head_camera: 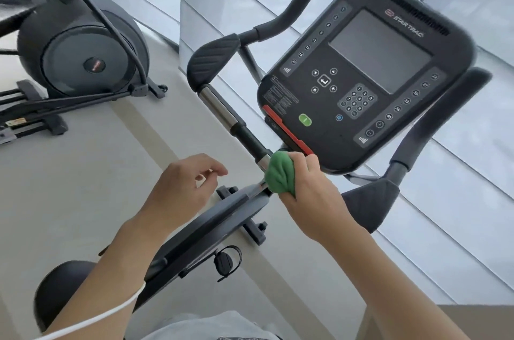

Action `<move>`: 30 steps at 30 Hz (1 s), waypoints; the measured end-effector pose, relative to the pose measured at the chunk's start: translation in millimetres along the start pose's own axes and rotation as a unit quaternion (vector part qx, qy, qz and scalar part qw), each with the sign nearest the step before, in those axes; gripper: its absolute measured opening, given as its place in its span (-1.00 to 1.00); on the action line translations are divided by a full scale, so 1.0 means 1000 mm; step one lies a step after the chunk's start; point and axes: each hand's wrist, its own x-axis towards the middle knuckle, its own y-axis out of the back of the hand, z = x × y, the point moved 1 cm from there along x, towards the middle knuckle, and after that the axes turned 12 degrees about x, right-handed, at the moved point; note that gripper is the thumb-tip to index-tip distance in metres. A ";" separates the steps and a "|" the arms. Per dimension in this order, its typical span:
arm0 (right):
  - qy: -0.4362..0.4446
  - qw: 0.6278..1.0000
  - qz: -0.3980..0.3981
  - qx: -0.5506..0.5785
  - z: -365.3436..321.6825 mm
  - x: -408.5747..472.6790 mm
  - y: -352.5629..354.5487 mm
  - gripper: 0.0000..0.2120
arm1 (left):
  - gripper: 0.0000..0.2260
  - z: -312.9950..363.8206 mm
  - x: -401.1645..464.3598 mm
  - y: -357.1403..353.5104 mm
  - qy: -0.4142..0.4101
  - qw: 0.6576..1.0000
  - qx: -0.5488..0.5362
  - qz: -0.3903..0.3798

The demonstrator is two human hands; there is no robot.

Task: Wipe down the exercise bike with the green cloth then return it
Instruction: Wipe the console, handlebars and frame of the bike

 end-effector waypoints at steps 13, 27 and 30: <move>-0.078 0.987 -0.017 0.137 -0.055 0.143 -0.033 -0.47 | -0.71 0.006 -0.008 -0.010 -0.007 1.000 0.010 0.008; -0.022 0.997 0.050 0.060 -0.018 0.080 -0.025 -0.60 | -0.71 0.037 -0.017 -0.021 0.016 1.000 0.003 0.019; -0.022 0.997 0.058 0.045 -0.007 0.052 -0.019 -0.57 | -0.74 0.050 -0.014 -0.029 0.008 1.000 0.003 0.026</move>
